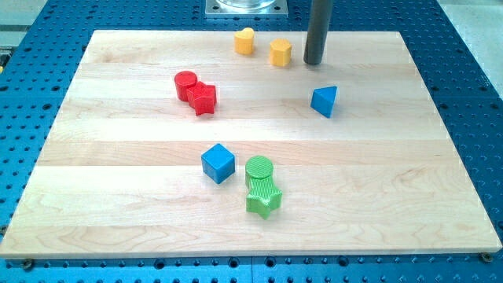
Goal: Place the hexagon into the heart
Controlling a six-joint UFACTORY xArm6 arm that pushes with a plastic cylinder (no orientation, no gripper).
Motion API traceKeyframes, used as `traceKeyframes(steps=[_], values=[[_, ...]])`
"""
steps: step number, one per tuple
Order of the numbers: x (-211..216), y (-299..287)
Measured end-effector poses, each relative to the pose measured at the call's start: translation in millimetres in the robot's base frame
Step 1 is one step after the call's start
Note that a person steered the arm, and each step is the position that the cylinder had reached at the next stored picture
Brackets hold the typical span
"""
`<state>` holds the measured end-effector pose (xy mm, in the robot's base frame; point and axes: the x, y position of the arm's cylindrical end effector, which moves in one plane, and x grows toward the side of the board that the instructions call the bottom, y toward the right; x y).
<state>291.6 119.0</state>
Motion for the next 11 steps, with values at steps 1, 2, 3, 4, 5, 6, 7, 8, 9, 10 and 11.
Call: traceKeyframes(steps=[1,2,3,4,5,6,7,8,9,10,11], values=[[14.8,-49.5],[6.9,-88.7],[1.8,-92.0],[3.6,-79.8],[20.7,-53.4],[15.0,-51.1],[-40.4,-50.3],[-41.5,-50.3],[-43.3,-30.6],[-65.1,3.3],[-68.3,-40.2]])
